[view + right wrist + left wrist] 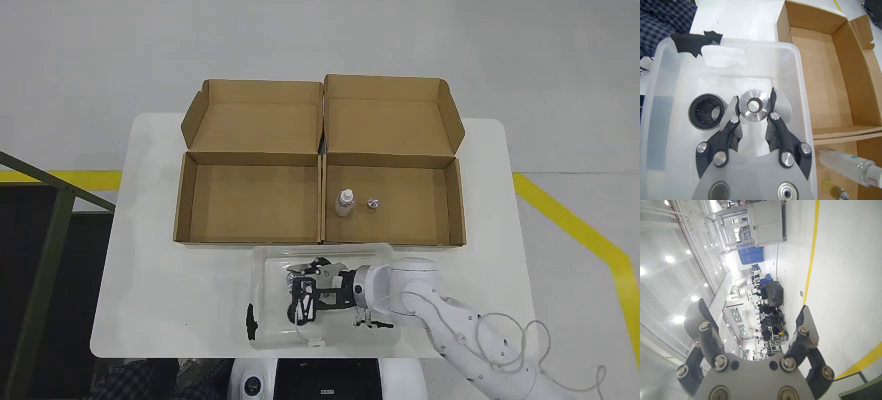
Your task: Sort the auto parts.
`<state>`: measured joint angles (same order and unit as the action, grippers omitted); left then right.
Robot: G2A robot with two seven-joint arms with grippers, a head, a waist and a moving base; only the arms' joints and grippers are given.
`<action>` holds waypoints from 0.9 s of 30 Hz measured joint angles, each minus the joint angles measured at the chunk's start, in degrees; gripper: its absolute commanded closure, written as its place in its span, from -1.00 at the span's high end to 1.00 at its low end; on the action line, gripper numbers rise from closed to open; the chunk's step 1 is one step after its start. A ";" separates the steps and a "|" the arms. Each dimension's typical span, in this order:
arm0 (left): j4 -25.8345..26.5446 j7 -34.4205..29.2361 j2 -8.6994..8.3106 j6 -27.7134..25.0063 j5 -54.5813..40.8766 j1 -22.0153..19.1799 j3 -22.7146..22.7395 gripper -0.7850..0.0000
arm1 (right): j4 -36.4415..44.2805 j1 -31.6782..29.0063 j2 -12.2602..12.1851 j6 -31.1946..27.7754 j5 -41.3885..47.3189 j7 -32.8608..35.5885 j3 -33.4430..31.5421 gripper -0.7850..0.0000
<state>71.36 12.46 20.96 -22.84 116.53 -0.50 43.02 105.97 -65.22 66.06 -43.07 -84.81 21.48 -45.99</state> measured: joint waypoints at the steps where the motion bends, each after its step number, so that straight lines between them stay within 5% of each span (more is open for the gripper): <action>1: 0.00 0.00 0.00 0.00 0.00 0.00 0.00 1.00 | 0.67 -0.45 -0.17 -0.28 0.55 -0.37 -0.66 -1.00; 27: 0.00 0.00 0.00 0.00 0.00 0.00 0.00 1.00 | 11.68 -9.02 -3.74 -2.81 12.53 -7.75 -19.48 -1.00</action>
<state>71.36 12.46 20.96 -22.84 116.53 -0.50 43.02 117.65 -74.24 62.32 -45.88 -72.28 13.73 -65.47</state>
